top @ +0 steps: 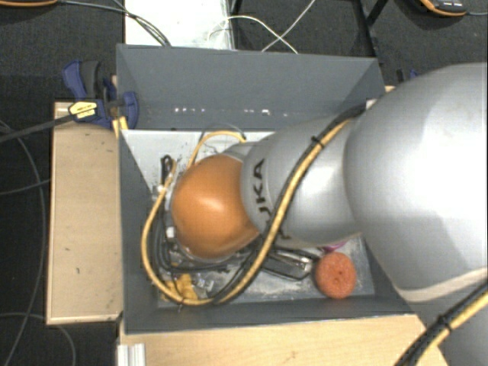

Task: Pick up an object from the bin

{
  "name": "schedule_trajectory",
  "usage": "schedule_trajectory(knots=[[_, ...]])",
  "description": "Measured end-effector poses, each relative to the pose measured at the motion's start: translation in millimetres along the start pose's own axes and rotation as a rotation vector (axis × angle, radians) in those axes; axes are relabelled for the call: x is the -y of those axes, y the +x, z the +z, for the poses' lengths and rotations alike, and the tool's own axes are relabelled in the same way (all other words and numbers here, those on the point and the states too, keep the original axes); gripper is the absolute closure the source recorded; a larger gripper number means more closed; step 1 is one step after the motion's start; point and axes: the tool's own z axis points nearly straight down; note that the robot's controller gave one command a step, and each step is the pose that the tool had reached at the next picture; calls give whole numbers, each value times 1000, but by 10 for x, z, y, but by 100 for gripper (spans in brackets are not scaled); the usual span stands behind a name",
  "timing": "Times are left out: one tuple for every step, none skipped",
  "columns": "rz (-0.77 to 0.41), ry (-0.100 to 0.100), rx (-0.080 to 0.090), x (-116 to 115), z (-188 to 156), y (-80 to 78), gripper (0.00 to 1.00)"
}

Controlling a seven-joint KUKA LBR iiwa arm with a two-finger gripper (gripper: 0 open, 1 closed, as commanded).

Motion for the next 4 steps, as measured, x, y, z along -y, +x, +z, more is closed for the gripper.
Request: schedule_trajectory(knots=[[1, -2, 3, -13, -187, -7, 100], [2, 0, 6, -8, -287, -16, 100], [3, 0, 5, -10, -380, -12, 100], [5, -1, 5, -12, -493, -11, 100]])
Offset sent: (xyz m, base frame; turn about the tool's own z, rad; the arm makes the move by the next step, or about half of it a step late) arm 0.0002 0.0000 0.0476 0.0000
